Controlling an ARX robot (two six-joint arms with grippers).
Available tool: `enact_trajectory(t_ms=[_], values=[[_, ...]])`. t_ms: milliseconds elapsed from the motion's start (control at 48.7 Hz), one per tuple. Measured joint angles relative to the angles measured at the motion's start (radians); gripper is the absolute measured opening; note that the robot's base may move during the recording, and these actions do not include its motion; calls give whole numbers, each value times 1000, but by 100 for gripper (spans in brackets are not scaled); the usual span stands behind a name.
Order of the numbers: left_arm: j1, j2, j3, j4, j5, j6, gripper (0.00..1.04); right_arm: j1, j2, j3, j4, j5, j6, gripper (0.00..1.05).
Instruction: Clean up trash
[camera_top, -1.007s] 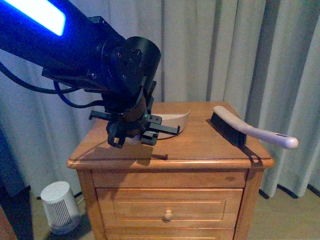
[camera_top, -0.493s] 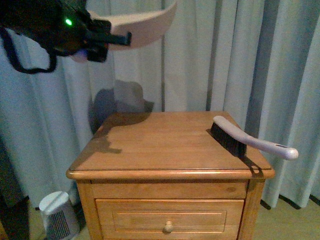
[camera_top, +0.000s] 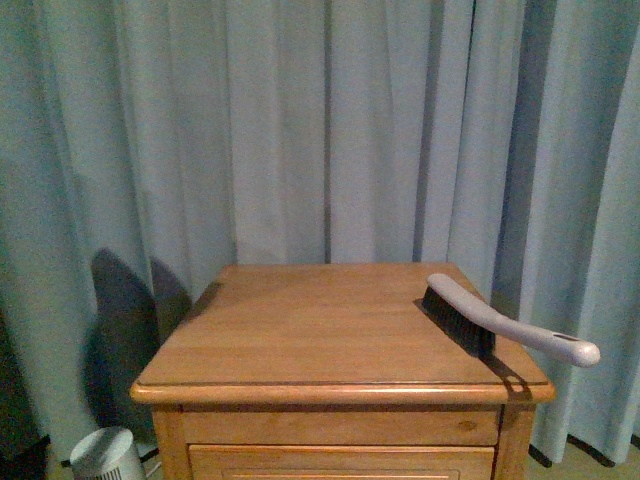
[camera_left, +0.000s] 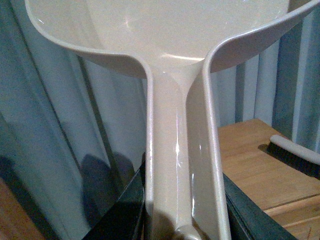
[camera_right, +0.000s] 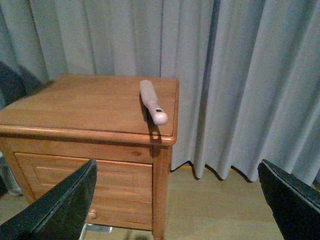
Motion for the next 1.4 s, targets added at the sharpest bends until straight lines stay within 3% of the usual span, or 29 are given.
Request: enact_trajectory(t_ms=[288,1336,1356,1398], values=[[90,-160,-127,-26,61,-61,28,0,0,0,0,0,0,97],[55,-167,-156,-31,35,-89,28,0,0,0,0,0,0,97],[55,-167,-156,-31,35,-89,28,1,1,0,-1,7,0,97],[55,-167,-156,-31,35,-89,28,53,35,7,-19,171,34,97]])
